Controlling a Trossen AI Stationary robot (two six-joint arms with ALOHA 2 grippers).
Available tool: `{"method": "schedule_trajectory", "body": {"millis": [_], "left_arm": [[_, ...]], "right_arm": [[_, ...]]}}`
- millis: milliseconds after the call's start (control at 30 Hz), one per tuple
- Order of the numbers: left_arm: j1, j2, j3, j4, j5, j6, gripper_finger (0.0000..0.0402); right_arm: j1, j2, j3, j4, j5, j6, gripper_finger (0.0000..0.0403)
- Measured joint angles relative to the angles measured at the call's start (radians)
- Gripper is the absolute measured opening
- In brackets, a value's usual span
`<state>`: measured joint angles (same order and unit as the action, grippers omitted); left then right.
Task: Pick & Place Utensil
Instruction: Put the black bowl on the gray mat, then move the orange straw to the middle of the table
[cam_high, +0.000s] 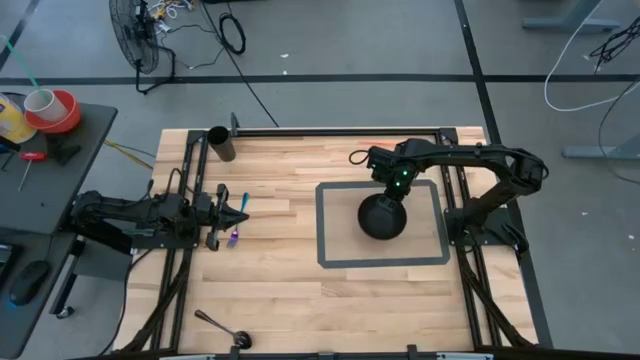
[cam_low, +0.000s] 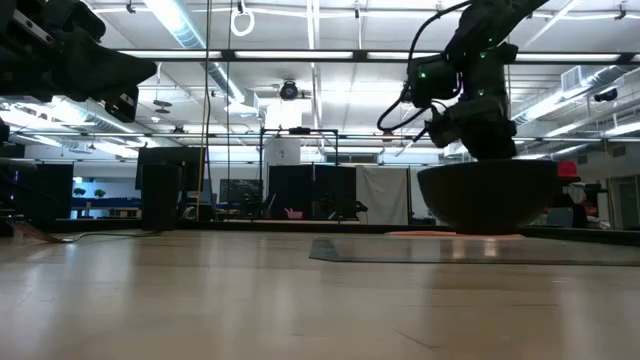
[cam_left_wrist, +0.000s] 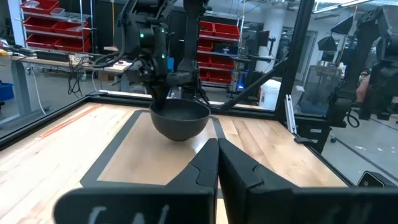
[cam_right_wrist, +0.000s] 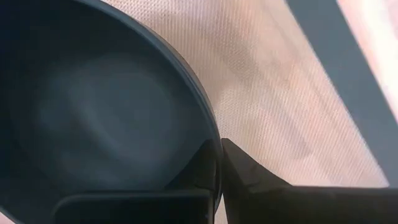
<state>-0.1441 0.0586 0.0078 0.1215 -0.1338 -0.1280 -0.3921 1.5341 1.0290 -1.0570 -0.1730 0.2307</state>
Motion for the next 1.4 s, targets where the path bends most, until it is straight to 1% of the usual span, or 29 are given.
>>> {"method": "schedule_trajectory", "body": {"millis": [67, 433, 700, 800, 967, 1133, 1300, 1400], "left_arm": [[0.0, 0.0, 0.0, 0.0, 0.0, 0.0, 0.0014], [0.0, 0.0, 0.0, 0.0, 0.0, 0.0, 0.0014], [0.0, 0.0, 0.0, 0.0, 0.0, 0.0, 0.0014], [0.0, 0.0, 0.0, 0.0, 0.0, 0.0, 0.0014], [0.0, 0.0, 0.0, 0.0, 0.0, 0.0, 0.0014], [0.0, 0.0, 0.0, 0.0, 0.0, 0.0, 0.0014], [0.0, 0.0, 0.0, 0.0, 0.0, 0.0, 0.0014], [0.0, 0.0, 0.0, 0.0, 0.0, 0.0, 0.0014]], "right_arm": [[-0.007, 0.0, 0.0, 0.021, 0.0, -0.004, 0.0007], [-0.025, 0.0, -0.001, 0.021, 0.013, -0.056, 0.0014], [-0.024, 0.0, -0.039, 0.062, 0.035, -0.057, 0.0018], [-0.024, 0.0, -0.039, 0.075, 0.034, -0.049, 0.0033], [-0.024, 0.0, -0.039, 0.063, 0.039, -0.056, 0.0072], [-0.024, 0.0, -0.039, 0.028, 0.12, -0.056, 0.0111], [-0.022, -0.007, 0.005, -0.058, 0.159, -0.062, 0.0152], [-0.016, -0.032, 0.045, -0.089, 0.163, -0.07, 0.0176]]}}
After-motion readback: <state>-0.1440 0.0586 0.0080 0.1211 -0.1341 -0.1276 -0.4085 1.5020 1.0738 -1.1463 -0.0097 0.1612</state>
